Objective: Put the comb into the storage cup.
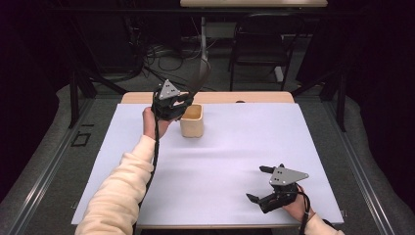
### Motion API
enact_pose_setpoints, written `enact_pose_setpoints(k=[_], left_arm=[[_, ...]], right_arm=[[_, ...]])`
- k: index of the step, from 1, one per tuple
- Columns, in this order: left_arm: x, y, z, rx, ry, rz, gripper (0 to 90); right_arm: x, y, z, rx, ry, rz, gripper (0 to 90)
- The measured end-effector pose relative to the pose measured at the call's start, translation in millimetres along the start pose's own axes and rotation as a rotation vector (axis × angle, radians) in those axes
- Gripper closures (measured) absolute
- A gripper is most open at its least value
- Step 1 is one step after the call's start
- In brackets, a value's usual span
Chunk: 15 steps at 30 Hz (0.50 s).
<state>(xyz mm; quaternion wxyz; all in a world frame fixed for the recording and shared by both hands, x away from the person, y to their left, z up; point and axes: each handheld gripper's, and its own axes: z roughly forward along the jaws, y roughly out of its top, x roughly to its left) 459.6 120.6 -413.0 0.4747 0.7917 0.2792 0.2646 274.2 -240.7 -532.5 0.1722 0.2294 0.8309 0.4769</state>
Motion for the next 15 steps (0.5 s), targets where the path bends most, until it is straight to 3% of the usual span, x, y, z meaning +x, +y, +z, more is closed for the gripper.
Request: enact_pose_setpoints(k=[4, 15], left_arm=[[3.1, 0.8, 0.7, -0.016, 0.009, -0.023, 72.3], [1.5, 4.6, 6.5, -0.043, 0.03, -0.011, 72.3]], right_arm=[[0.5, -0.1, -0.2, 0.002, -0.001, -0.003, 0.0], [1.1, -0.1, 0.0, 0.004, 0.004, -0.004, 0.0]])
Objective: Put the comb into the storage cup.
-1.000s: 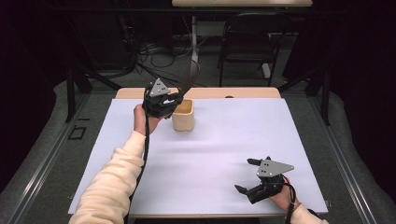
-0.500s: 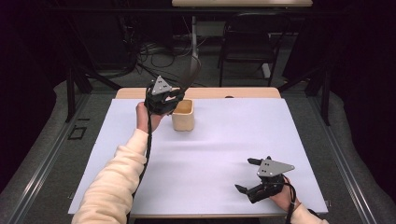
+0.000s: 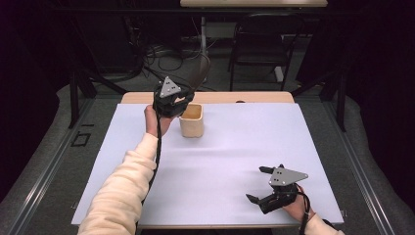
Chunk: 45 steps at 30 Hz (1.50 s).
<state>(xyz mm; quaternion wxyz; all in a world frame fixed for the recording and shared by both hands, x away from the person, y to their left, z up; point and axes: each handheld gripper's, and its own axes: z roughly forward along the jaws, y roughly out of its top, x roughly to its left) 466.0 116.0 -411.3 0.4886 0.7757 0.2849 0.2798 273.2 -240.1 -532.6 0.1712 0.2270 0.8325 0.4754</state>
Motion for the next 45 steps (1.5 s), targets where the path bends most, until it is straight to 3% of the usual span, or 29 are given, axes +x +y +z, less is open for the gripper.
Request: enact_pose_setpoints(k=[19, 29, 45], left_arm=[[4.2, -4.6, 13.8, -0.018, 0.021, 0.003, 72.3], [4.4, -4.7, 16.2, -0.052, 0.016, 0.001, 72.3], [4.2, -9.4, 29.7, -0.062, -0.003, -0.011, 72.3]], right_arm=[[-0.9, -0.4, 0.4, 0.001, 0.001, -0.001, 0.0], [-0.6, -0.1, 0.4, -0.001, -0.002, -0.003, 0.0], [-1.0, -0.4, 0.3, 0.0, 0.003, -0.003, 0.0]])
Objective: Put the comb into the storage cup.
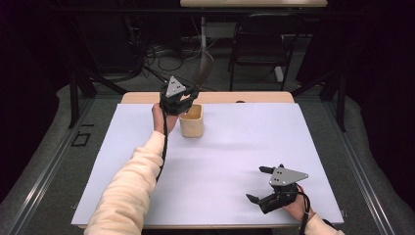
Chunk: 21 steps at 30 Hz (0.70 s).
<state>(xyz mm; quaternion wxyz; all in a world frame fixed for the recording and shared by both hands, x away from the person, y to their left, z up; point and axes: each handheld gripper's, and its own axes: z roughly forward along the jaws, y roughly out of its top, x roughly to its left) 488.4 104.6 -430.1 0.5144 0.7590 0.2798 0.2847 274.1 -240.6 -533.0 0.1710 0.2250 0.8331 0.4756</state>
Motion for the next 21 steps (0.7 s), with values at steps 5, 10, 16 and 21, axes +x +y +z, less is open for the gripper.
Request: enact_pose_setpoints(k=[5, 10, 16, 21], left_arm=[[0.9, -1.3, 0.6, -0.011, -0.011, -0.006, 72.3], [1.8, -3.1, 1.6, -0.019, -0.015, -0.016, 72.3], [2.0, -6.7, 3.8, -0.023, -0.029, -0.02, 72.3], [3.8, -9.8, 5.7, -0.017, -0.04, -0.023, 72.3]], right_arm=[[0.1, 0.0, -0.1, 0.0, 0.0, 0.001, 0.0], [0.6, 0.2, -0.2, -0.001, -0.001, 0.002, 0.0], [0.2, -0.1, 0.0, 0.002, -0.001, 0.002, 0.0], [0.4, -0.2, 0.1, 0.009, 0.0, 0.003, 0.0]])
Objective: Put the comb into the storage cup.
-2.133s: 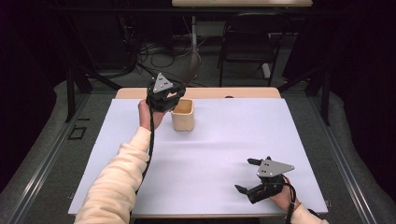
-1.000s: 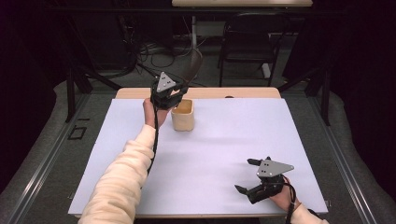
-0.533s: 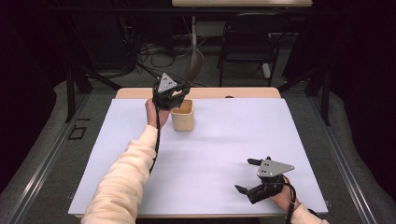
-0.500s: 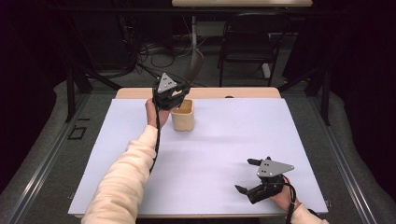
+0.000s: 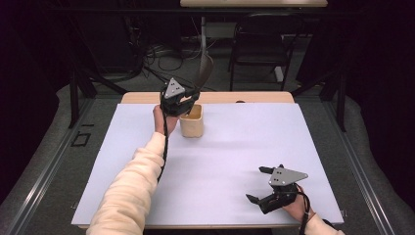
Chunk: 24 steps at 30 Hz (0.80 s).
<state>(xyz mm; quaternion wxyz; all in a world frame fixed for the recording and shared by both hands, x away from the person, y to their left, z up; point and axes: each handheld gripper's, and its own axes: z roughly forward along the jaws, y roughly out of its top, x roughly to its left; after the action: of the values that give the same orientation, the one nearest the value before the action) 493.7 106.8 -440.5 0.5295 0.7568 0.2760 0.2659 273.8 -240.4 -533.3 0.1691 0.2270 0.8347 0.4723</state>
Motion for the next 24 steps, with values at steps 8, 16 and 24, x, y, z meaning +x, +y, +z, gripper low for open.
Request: enact_pose_setpoints(k=[8, 16, 24], left_arm=[[3.7, -5.9, 1.5, 0.01, -0.004, -0.022, 72.3], [5.9, -11.2, 2.9, 0.02, -0.011, -0.036, 72.2], [6.4, -13.7, 3.5, 0.047, -0.017, -0.036, 72.1]], right_arm=[[0.1, 0.1, -0.2, -0.005, 0.0, -0.002, 0.0], [-0.3, 0.1, -0.2, -0.005, -0.002, 0.001, 0.0], [0.2, 0.0, -0.1, -0.004, 0.001, 0.0, 0.0]])
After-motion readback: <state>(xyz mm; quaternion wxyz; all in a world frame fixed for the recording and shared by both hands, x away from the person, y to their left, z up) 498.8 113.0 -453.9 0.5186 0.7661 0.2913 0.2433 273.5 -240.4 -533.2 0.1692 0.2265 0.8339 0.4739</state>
